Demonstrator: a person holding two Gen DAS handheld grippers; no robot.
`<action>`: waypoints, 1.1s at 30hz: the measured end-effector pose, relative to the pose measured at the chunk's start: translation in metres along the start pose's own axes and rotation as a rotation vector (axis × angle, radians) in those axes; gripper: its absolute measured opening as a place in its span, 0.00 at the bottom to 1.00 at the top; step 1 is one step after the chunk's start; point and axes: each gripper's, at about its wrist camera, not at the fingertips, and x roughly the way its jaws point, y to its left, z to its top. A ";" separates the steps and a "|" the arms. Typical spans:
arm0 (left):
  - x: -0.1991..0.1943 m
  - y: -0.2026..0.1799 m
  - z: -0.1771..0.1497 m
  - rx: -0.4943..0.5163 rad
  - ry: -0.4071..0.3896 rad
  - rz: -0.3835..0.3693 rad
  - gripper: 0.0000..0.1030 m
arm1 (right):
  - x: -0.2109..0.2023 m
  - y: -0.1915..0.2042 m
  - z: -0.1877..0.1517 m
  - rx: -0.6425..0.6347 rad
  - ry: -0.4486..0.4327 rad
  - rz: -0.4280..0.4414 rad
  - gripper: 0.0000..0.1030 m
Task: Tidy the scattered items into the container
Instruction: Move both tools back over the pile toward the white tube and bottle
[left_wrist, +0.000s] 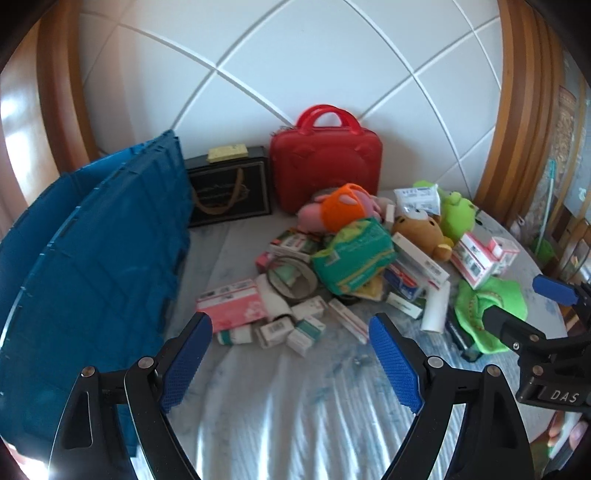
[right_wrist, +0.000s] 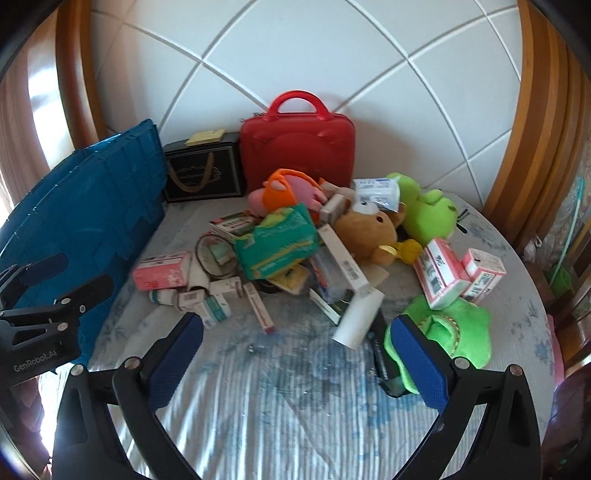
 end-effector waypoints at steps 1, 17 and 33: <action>0.007 -0.018 -0.002 0.008 0.011 0.000 0.85 | 0.004 -0.018 -0.003 0.006 0.010 -0.004 1.00; 0.136 -0.203 -0.034 0.078 0.282 -0.069 0.77 | 0.092 -0.223 -0.061 0.152 0.255 -0.072 1.00; 0.230 -0.266 -0.053 0.136 0.444 -0.044 0.55 | 0.152 -0.274 -0.069 0.235 0.326 0.008 0.86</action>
